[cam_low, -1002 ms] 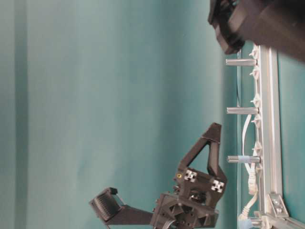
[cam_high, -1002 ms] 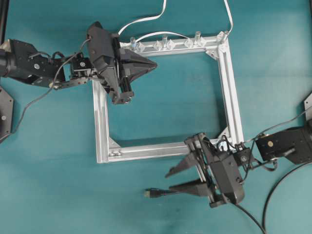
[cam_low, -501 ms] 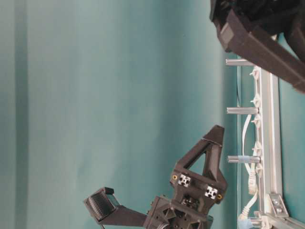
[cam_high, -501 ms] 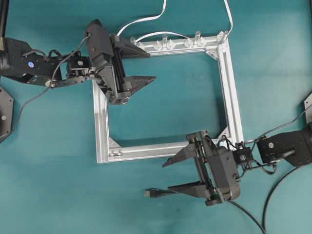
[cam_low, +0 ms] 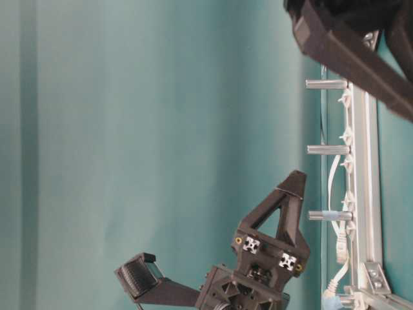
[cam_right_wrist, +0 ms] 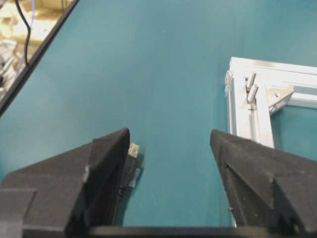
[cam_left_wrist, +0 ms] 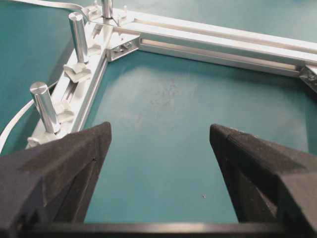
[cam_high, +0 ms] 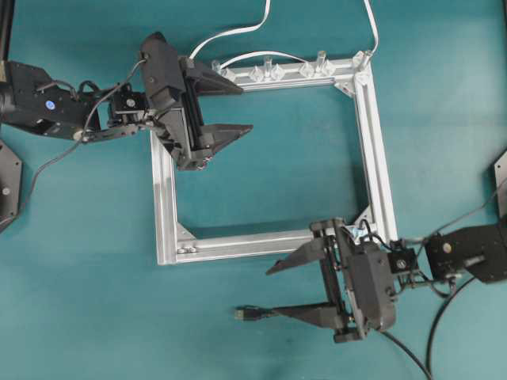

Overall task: Insert the wire through the string loop located on the right side.
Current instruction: 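Open the right gripper and move it toward the black USB cable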

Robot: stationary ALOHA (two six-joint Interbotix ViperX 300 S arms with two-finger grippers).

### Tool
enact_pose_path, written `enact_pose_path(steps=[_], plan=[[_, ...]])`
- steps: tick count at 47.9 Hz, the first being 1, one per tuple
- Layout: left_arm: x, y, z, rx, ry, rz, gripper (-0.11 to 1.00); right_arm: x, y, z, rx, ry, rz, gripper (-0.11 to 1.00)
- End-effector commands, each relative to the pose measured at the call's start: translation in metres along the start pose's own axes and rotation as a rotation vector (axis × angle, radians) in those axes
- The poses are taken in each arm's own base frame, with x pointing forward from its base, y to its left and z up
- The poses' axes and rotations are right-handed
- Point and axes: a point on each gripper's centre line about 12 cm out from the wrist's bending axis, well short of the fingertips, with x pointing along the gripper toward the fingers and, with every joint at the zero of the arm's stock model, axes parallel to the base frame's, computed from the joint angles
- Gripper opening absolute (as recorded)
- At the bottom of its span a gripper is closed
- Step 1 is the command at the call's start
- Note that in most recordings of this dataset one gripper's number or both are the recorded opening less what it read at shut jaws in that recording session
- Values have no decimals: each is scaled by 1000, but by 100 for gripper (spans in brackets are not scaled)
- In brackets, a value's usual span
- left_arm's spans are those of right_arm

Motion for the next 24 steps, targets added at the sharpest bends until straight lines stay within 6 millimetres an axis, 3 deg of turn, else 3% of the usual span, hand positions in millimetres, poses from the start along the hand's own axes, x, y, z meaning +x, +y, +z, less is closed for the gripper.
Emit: enact_pose_path(steps=[1,16,24], plan=[[-2,-2,12,-6,-36,-6,89,-1,5,9,23,-37,-28,77],[-2,-2,13,-6,-38,-6,89,-2,10,6,-1,-25,-70,77],[-2,-2,12,-6,-36,-6,88,9,13,-7,-9,-2,-73,77]])
